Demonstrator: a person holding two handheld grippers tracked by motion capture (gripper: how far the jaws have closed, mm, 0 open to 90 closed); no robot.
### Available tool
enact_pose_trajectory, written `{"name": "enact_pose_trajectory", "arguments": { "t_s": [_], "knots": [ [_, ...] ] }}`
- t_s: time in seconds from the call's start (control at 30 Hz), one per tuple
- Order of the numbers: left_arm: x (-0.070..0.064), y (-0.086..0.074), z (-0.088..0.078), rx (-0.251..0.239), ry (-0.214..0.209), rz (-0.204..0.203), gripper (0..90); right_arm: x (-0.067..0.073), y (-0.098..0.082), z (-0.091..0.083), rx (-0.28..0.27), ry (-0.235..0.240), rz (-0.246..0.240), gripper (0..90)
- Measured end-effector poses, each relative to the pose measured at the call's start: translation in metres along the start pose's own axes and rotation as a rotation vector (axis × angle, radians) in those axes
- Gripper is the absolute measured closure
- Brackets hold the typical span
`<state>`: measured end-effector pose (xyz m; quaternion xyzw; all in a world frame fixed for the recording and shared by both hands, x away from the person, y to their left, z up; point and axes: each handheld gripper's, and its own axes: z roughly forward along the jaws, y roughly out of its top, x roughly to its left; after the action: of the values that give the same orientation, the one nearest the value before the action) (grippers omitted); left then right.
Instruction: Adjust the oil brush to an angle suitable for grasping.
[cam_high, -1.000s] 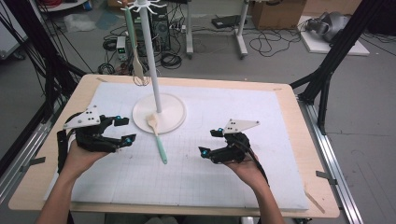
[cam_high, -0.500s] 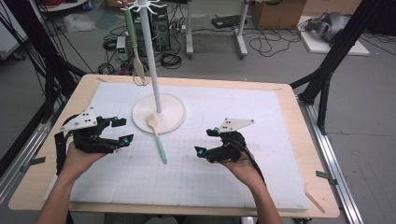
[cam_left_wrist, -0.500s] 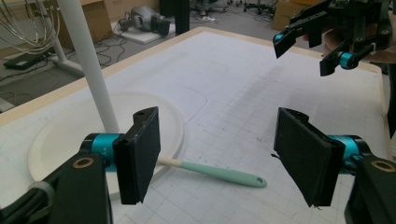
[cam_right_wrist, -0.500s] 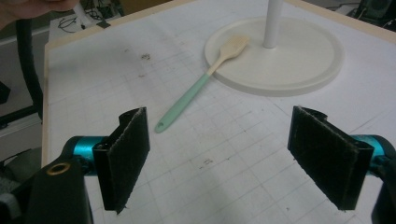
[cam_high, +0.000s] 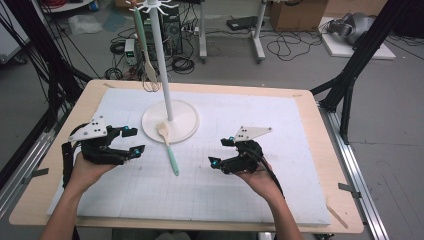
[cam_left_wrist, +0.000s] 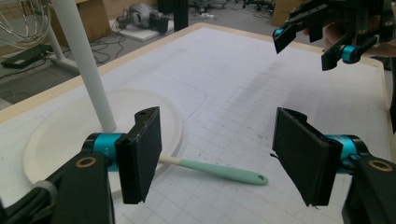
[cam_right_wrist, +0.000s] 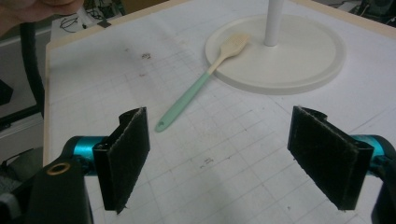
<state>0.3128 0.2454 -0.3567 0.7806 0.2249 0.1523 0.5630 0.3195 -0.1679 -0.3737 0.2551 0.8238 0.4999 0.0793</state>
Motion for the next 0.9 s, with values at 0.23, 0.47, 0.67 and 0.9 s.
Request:
{"name": "enact_pose_trajectory", "arguments": {
  "t_s": [0.23,0.47,0.67,0.9],
  "knots": [
    [0.004,-0.009,0.01,0.026,-0.018,-0.008,42.7,-0.002,-0.001,-0.005,-0.003,-0.002,0.003,19.8],
    [0.006,-0.021,0.025,0.088,-0.042,-0.021,60.3,-0.006,-0.004,-0.013,-0.015,-0.015,0.011,19.8],
    [0.007,-0.029,0.04,0.135,-0.069,-0.035,73.8,-0.007,-0.005,-0.017,-0.023,-0.014,0.009,19.8],
    [0.005,-0.039,0.055,0.203,-0.084,-0.029,85.8,-0.008,-0.006,-0.019,-0.029,-0.017,0.008,19.8]
  ]
}}
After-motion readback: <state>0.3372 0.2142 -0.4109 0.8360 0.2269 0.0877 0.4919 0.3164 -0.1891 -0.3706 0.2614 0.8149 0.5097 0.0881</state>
